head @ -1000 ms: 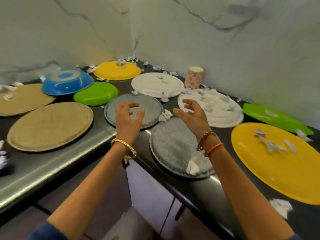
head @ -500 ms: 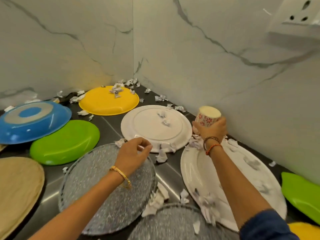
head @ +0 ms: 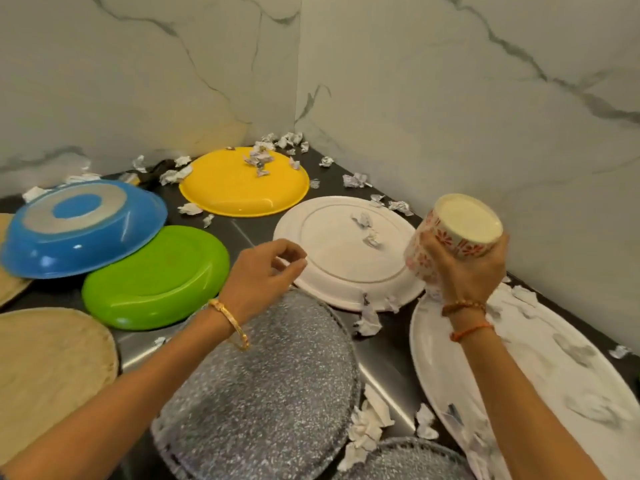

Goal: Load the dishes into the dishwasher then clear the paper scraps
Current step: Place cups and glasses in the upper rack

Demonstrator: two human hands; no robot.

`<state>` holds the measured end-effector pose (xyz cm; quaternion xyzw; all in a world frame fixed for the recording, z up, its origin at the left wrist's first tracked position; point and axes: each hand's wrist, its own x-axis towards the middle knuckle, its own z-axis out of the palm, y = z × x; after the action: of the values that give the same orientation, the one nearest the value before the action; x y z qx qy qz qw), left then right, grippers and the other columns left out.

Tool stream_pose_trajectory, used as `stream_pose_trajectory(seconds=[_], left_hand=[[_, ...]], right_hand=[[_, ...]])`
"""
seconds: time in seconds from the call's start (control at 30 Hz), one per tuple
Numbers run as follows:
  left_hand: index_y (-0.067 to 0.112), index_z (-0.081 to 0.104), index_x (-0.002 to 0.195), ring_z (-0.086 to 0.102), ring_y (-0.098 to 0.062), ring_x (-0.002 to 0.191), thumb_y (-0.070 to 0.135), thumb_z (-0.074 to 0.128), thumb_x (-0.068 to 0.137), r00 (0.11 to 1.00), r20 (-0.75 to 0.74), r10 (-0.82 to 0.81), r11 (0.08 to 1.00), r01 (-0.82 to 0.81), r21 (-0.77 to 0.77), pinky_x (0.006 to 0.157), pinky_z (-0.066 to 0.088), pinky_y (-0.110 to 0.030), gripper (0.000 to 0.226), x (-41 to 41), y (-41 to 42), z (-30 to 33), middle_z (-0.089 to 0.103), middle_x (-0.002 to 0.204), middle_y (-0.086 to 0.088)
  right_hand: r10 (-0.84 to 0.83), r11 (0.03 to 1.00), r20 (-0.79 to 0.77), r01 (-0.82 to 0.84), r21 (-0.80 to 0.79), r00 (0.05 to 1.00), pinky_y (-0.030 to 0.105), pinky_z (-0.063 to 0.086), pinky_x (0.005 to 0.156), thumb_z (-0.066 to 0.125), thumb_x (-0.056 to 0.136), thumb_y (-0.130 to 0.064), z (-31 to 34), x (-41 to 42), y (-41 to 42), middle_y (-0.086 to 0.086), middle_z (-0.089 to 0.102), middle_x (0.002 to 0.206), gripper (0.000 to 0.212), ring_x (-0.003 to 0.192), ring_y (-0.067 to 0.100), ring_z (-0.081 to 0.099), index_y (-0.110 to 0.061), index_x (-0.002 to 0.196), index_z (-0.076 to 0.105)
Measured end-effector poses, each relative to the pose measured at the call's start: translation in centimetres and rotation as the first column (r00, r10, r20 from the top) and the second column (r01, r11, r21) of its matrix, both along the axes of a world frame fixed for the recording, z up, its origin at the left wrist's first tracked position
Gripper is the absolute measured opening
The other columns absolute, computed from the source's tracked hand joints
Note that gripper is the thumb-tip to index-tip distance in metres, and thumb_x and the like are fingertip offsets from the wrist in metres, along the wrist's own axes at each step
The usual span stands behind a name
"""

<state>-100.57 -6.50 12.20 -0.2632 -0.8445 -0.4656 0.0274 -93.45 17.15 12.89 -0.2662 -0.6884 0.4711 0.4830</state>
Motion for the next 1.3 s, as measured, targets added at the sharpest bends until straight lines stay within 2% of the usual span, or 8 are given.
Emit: stream_pose_trajectory(seconds=[0.17, 0.3, 0.5, 0.63, 0.8, 0.9, 1.1, 1.3], left_hand=[[0.01, 0.062, 0.107, 0.054, -0.009, 0.086, 0.017, 0.064, 0.085, 0.991, -0.131, 0.021, 0.993, -0.036, -0.115, 0.068, 0.038, -0.005, 0.023, -0.3, -5.5, 1.3, 0.06, 0.101, -0.001], [0.008, 0.059, 0.11, 0.05, -0.026, 0.108, 0.022, 0.067, 0.081, 0.969, -0.241, 0.053, 0.955, -0.12, -0.272, 0.089, 0.036, -0.029, 0.032, -0.4, -11.6, 1.7, 0.055, 0.114, -0.011], [0.005, 0.063, 0.106, 0.051, -0.033, 0.109, 0.027, 0.069, 0.073, 0.893, -0.275, 0.357, 0.869, -0.425, -0.254, 0.094, 0.031, -0.027, 0.04, -0.6, -22.9, 1.7, 0.054, 0.112, -0.018], [0.009, 0.055, 0.12, 0.034, -0.031, 0.129, 0.034, 0.071, 0.075, 0.769, -0.26, 0.585, 0.69, -0.64, -0.338, 0.106, 0.023, -0.036, 0.054, -0.1, -29.2, 1.0, 0.042, 0.134, -0.017], [0.01, 0.043, 0.131, 0.003, -0.042, 0.141, 0.044, 0.067, 0.077, 0.401, -0.462, 0.791, 0.282, -0.909, -0.307, 0.112, 0.01, -0.054, 0.068, 1.7, -37.9, 1.3, 0.016, 0.15, -0.02], [0.013, 0.039, 0.134, 0.007, -0.046, 0.138, 0.051, 0.065, 0.077, 0.324, -0.367, 0.872, 0.152, -0.892, -0.426, 0.108, 0.016, -0.061, 0.073, 1.6, -42.9, 2.3, 0.014, 0.15, -0.017], [0.014, 0.029, 0.139, 0.036, -0.043, 0.126, 0.055, 0.071, 0.069, 0.343, 0.029, 0.939, 0.317, -0.83, -0.459, 0.099, 0.039, -0.053, 0.091, 0.5, -47.2, 2.0, 0.029, 0.14, -0.02], [0.014, 0.039, 0.133, 0.048, -0.04, 0.115, 0.06, 0.067, 0.069, 0.333, -0.143, 0.932, 0.244, -0.867, -0.434, 0.089, 0.044, -0.046, 0.084, 0.9, -46.2, 1.5, 0.044, 0.13, -0.019]], right_hand=[[0.423, 0.85, -0.224, -0.47, -0.238, 0.878, 0.046, 0.05, 0.093, 0.081, 0.037, -0.033, -0.7, 0.6, -11.5, 0.01, 0.062, 0.11, 0.088, 0.1, 0.016, 0.06, -0.008, 0.116, 0.053], [0.551, 0.661, -0.38, -0.667, -0.345, 0.743, 0.032, 0.054, 0.076, 0.079, 0.037, -0.025, -0.8, 0.2, -19.0, 0.005, 0.064, 0.102, 0.084, 0.093, 0.013, 0.063, -0.009, 0.115, 0.053], [0.66, 0.514, -0.421, -0.783, -0.351, 0.622, 0.033, 0.057, 0.071, 0.075, 0.039, -0.025, -0.3, -0.4, -25.9, -0.005, 0.07, 0.089, 0.072, 0.084, 0.01, 0.066, -0.011, 0.107, 0.056], [0.736, 0.493, -0.356, -0.816, -0.301, 0.576, 0.039, 0.055, 0.08, 0.084, 0.037, -0.029, -0.3, -1.3, -29.2, 0.021, 0.06, 0.115, 0.098, 0.1, 0.023, 0.061, 0.003, 0.123, 0.048], [0.831, 0.393, -0.301, -0.876, -0.279, 0.469, 0.025, 0.056, 0.071, 0.079, 0.038, -0.029, -0.8, -3.1, -34.0, 0.001, 0.064, 0.106, 0.082, 0.09, 0.005, 0.065, -0.017, 0.114, 0.054], [0.871, 0.353, -0.254, -0.895, -0.274, 0.421, 0.027, 0.056, 0.075, 0.08, 0.035, -0.031, -1.4, -3.8, -36.5, 0.003, 0.063, 0.11, 0.089, 0.095, 0.007, 0.064, -0.015, 0.118, 0.052], [0.902, 0.342, -0.188, -0.91, -0.236, 0.388, 0.028, 0.055, 0.077, 0.081, 0.031, -0.032, -2.5, -4.2, -38.9, -0.005, 0.062, 0.105, 0.078, 0.093, 0.004, 0.062, -0.031, 0.103, 0.052], [0.903, 0.364, -0.173, -0.914, -0.18, 0.393, 0.028, 0.055, 0.077, 0.081, 0.032, -0.032, -2.7, -4.5, -38.4, -0.005, 0.062, 0.105, 0.079, 0.093, 0.003, 0.062, -0.029, 0.105, 0.052]])
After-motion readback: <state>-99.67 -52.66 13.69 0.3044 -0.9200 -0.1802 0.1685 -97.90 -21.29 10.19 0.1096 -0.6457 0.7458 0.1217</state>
